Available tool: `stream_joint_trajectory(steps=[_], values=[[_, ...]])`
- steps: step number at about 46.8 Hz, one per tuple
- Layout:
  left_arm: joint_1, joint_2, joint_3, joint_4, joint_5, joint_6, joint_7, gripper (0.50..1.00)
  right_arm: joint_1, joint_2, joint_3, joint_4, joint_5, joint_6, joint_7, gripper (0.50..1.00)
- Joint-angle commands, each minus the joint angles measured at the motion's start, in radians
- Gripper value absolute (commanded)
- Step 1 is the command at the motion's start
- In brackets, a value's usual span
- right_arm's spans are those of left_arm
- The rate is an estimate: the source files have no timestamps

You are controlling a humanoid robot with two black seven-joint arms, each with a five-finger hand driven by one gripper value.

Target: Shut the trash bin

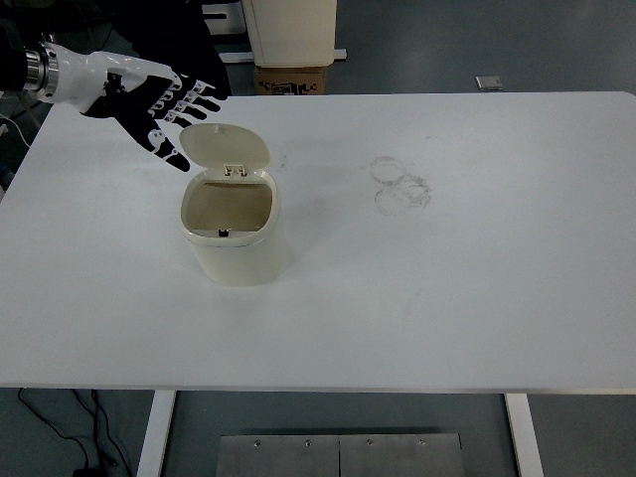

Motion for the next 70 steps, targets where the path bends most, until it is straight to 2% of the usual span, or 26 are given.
stream_joint_trajectory(steps=[1, 15, 31, 40, 51, 60, 70], values=[[-0.018, -0.018, -0.001, -0.001, 0.004, 0.000, 0.000, 1.000, 0.000, 0.000, 0.000, 0.000, 0.000, 0.000, 0.001, 0.991], [-0.059, -0.062, 0.005, -0.016, 0.007, 0.000, 0.003, 1.000, 0.000, 0.000, 0.000, 0.000, 0.000, 0.000, 0.000, 0.991], [-0.097, -0.066, 0.055, -0.111, 0.007, 0.000, 0.046, 1.000, 0.000, 0.000, 0.000, 0.000, 0.000, 0.000, 0.001, 0.991], [-0.125, -0.066, 0.088, -0.169, 0.007, 0.000, 0.053, 1.000, 0.000, 0.000, 0.000, 0.000, 0.000, 0.000, 0.001, 0.991], [-0.156, -0.076, 0.124, -0.200, 0.007, 0.000, 0.056, 1.000, 0.000, 0.000, 0.000, 0.000, 0.000, 0.000, 0.000, 0.991], [-0.170, -0.082, 0.157, -0.234, 0.007, 0.000, 0.099, 1.000, 0.000, 0.000, 0.000, 0.000, 0.000, 0.000, 0.000, 0.991], [-0.180, -0.082, 0.179, -0.247, 0.007, 0.000, 0.102, 1.000, 0.000, 0.000, 0.000, 0.000, 0.000, 0.000, 0.000, 0.991]])
